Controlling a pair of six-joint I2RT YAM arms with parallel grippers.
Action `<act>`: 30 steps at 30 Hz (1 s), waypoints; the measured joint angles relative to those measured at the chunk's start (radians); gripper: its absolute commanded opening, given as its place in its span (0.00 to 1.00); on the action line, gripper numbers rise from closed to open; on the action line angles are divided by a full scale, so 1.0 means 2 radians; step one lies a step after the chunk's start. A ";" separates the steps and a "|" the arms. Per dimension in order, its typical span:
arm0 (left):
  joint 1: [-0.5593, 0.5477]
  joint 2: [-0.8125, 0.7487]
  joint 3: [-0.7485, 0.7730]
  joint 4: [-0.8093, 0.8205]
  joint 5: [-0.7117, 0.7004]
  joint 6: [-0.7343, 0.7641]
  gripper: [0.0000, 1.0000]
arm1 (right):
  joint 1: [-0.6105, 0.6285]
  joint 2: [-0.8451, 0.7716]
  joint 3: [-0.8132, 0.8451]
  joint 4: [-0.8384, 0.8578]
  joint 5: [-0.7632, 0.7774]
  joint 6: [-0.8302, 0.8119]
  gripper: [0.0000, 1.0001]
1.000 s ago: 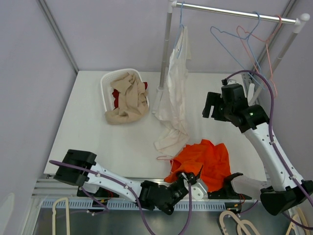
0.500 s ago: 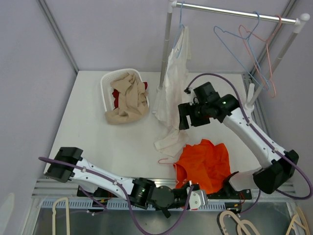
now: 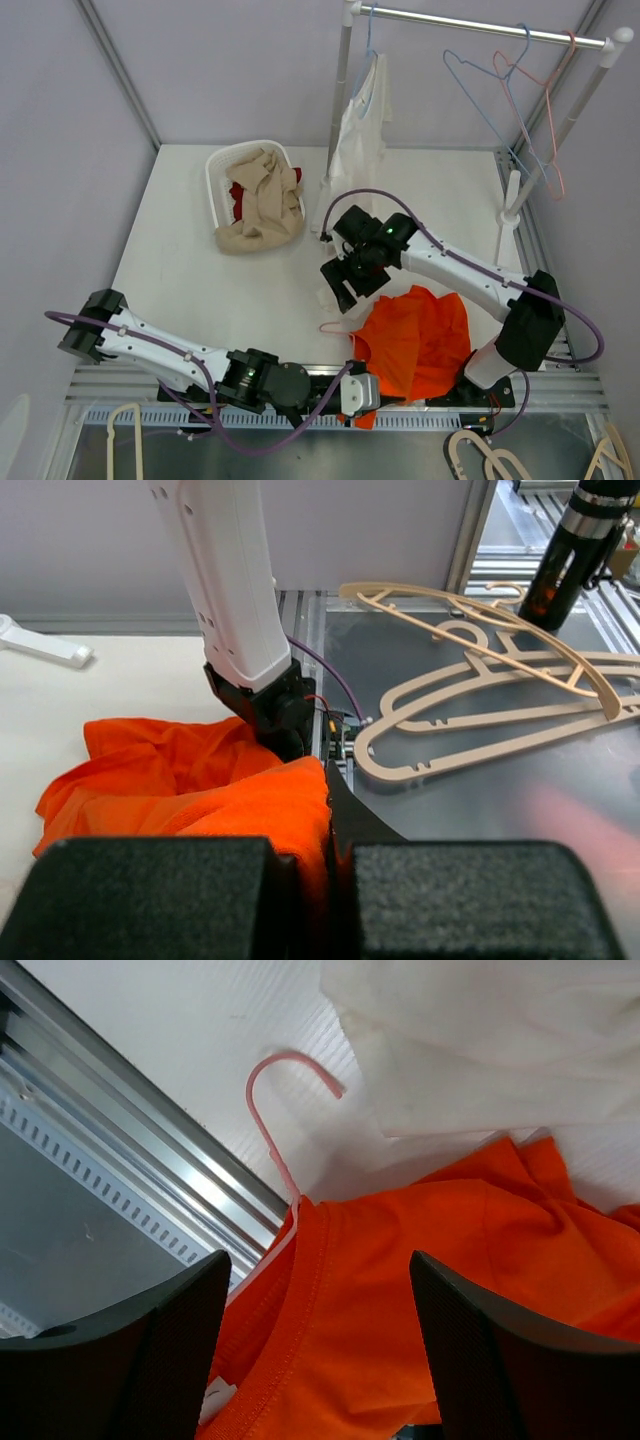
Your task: Remove the t-shirt from the hanger
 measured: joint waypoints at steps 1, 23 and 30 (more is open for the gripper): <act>0.000 -0.001 -0.004 -0.001 0.002 -0.002 0.01 | 0.008 0.008 0.000 0.000 0.000 -0.002 0.77; 0.000 -0.021 -0.021 -0.041 0.043 -0.026 0.01 | 0.104 0.133 -0.020 0.012 0.002 -0.012 0.66; 0.000 -0.023 -0.021 -0.045 0.044 -0.026 0.01 | 0.105 0.146 -0.020 0.030 0.002 -0.013 0.53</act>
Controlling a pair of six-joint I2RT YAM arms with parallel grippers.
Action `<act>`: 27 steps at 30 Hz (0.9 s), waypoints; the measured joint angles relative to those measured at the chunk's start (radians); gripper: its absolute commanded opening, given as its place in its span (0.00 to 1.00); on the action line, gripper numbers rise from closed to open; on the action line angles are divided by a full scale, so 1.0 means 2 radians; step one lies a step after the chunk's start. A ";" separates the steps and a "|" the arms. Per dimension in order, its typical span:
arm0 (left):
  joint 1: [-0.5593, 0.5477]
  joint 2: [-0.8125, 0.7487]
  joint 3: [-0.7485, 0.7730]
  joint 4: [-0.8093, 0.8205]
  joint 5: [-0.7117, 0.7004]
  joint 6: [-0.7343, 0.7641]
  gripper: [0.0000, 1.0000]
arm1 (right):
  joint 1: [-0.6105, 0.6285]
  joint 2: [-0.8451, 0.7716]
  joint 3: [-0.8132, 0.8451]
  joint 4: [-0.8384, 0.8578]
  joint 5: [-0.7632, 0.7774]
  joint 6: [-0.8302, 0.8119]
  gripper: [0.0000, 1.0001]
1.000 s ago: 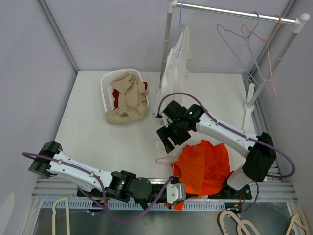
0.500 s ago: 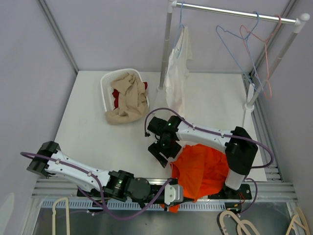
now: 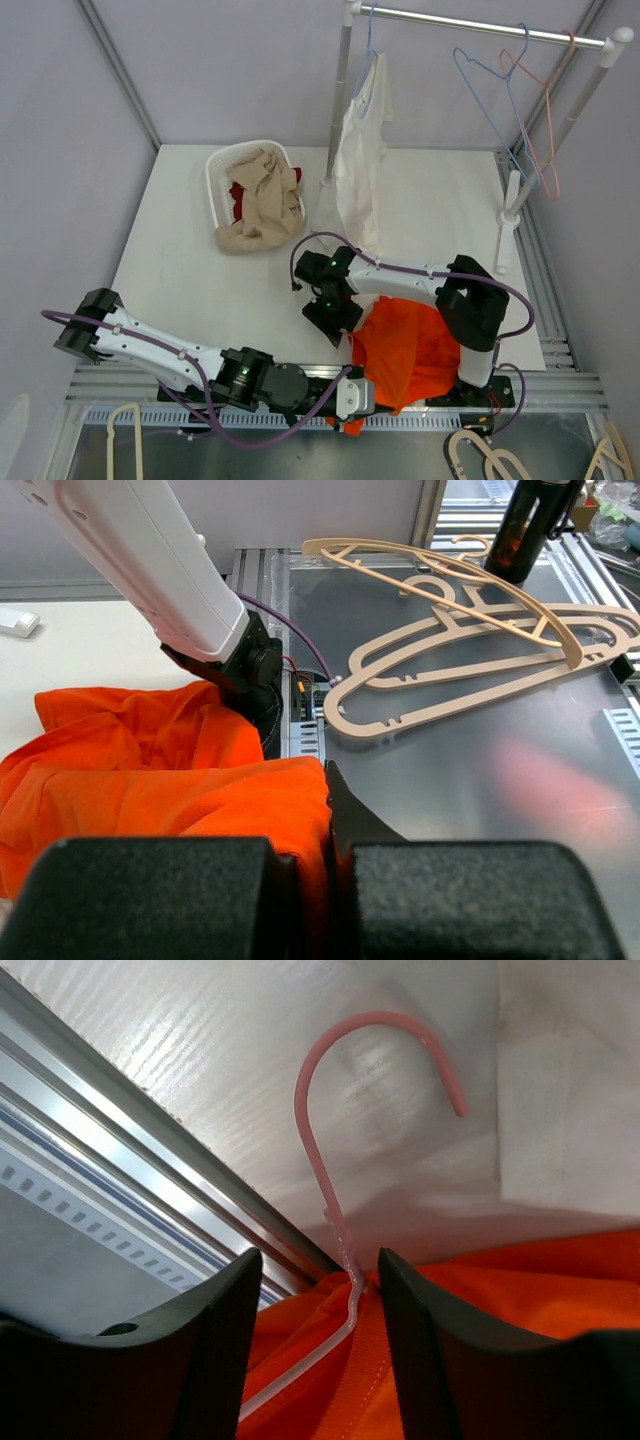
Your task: Remove the t-shirt from the hanger
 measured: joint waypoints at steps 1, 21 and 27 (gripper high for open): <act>0.000 0.000 0.000 0.000 0.000 0.000 0.01 | 0.000 0.001 0.000 0.003 0.000 0.000 0.50; 0.000 -0.008 -0.004 -0.005 0.000 0.000 0.01 | 0.000 0.036 -0.002 0.018 -0.010 -0.011 0.00; 0.000 -0.008 -0.004 -0.006 -0.001 -0.002 0.01 | -0.004 0.031 0.011 0.019 -0.008 -0.004 0.00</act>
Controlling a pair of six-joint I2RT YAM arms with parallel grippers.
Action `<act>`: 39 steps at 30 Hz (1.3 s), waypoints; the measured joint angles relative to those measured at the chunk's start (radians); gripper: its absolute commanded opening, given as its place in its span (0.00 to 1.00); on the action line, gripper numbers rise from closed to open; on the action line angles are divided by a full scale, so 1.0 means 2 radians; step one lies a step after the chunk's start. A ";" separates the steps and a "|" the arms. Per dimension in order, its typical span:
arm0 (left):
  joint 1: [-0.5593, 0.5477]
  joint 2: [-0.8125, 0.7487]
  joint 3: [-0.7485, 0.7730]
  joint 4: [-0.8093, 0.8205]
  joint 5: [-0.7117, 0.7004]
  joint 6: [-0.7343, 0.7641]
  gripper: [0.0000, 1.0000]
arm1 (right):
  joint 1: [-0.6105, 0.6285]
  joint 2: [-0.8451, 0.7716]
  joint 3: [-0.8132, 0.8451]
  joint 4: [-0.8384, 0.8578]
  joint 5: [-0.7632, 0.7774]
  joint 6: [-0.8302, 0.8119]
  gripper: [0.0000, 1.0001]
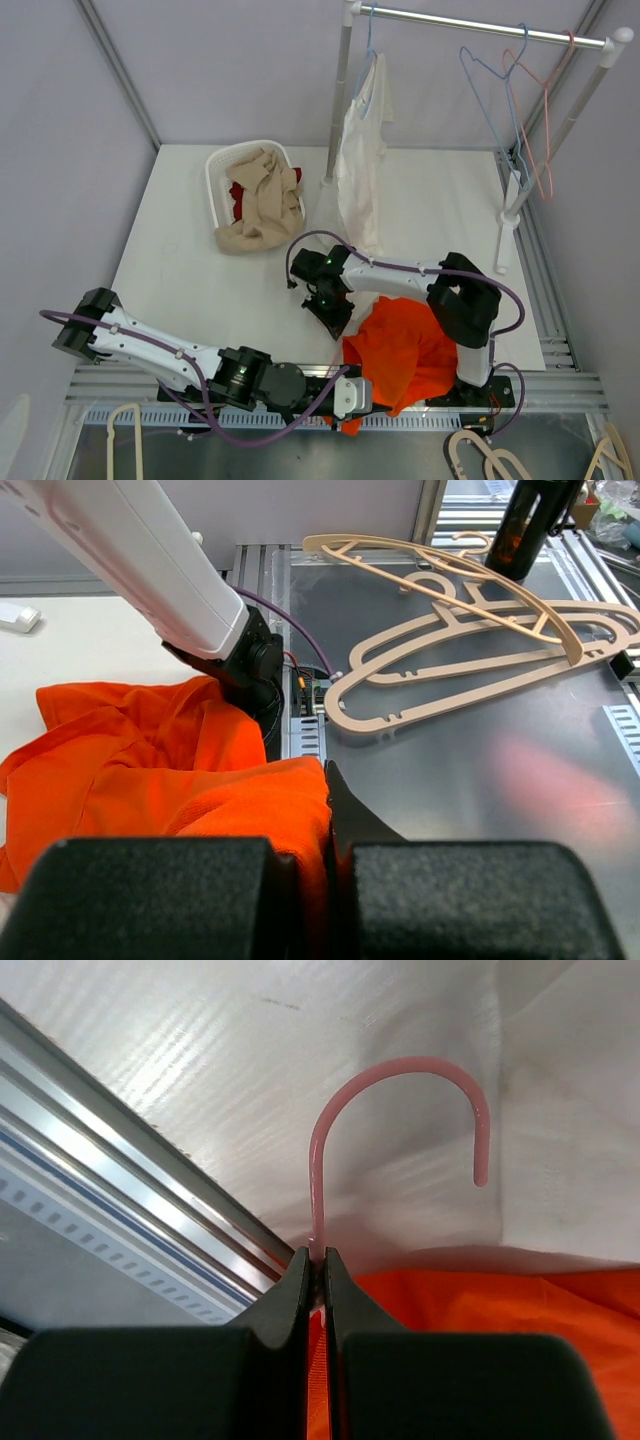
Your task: Remove the t-shirt from the hanger
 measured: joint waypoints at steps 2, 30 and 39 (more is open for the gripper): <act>0.000 0.000 0.000 -0.002 -0.001 -0.002 0.01 | -0.005 -0.011 0.007 0.001 0.002 0.005 0.00; -0.034 -0.043 -0.031 -0.032 -0.193 0.031 0.01 | -0.287 -0.297 0.067 0.173 -0.138 0.263 0.00; 0.128 -0.105 -0.127 -0.018 -0.158 -0.034 0.01 | -0.338 -0.296 0.100 0.324 -0.229 0.421 0.00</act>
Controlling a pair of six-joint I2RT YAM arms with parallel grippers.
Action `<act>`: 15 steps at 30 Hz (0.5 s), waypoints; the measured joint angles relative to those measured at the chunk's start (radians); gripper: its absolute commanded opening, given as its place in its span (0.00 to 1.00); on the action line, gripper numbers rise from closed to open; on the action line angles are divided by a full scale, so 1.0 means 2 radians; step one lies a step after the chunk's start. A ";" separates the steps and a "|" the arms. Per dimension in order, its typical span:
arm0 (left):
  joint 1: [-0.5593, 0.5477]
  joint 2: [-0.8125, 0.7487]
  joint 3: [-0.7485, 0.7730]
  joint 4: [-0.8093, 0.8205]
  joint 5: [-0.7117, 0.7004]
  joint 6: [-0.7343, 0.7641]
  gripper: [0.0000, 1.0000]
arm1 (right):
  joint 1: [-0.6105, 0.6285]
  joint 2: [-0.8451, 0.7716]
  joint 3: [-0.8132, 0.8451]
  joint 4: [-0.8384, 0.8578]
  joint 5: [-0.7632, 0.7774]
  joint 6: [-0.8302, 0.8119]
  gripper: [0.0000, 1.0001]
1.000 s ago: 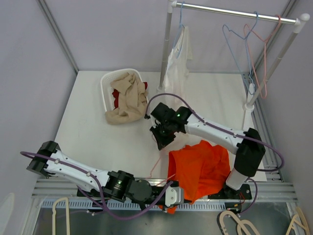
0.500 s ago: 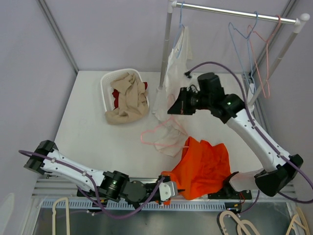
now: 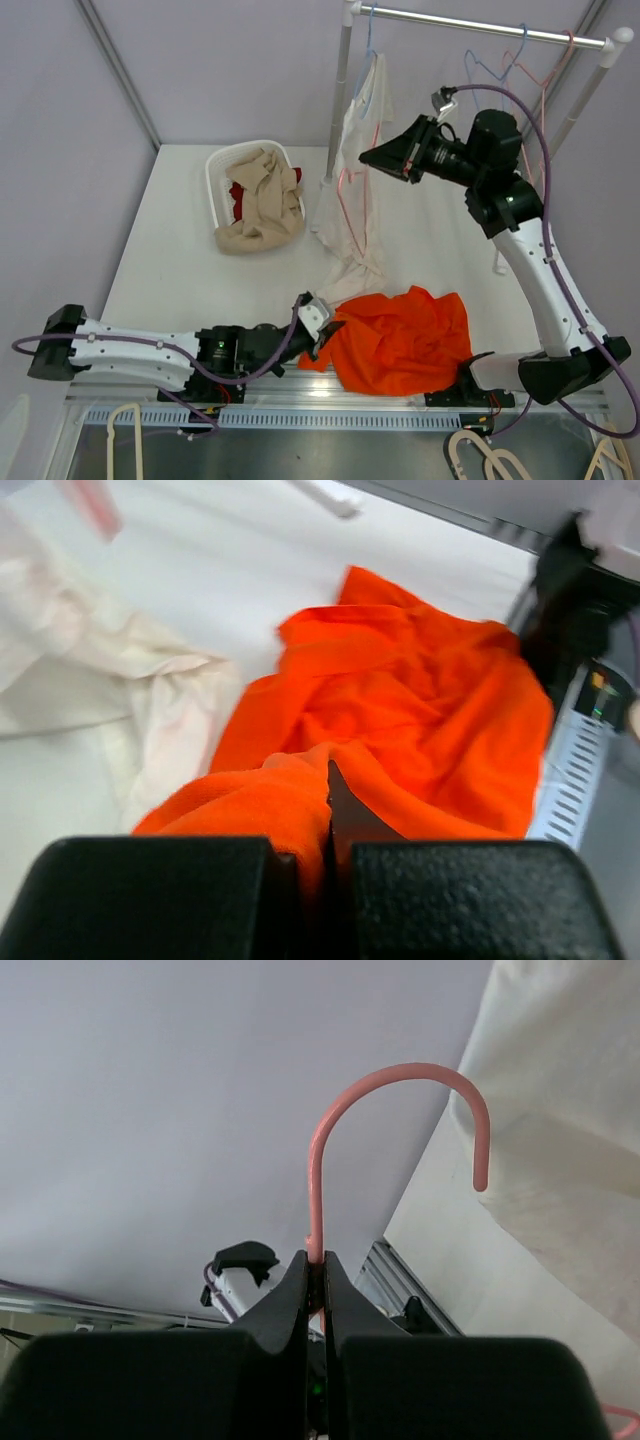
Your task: Remove the t-shirt from the hanger
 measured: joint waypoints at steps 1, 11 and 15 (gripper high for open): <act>0.017 -0.009 -0.005 -0.004 -0.001 -0.008 0.01 | -0.006 0.002 0.016 -0.005 -0.002 0.003 0.00; 0.055 -0.080 0.177 -0.163 -0.014 -0.025 0.01 | -0.043 0.050 0.346 -0.180 0.052 -0.166 0.00; 0.124 -0.084 0.321 -0.218 -0.013 -0.014 0.01 | -0.056 0.068 0.373 -0.207 0.072 -0.224 0.00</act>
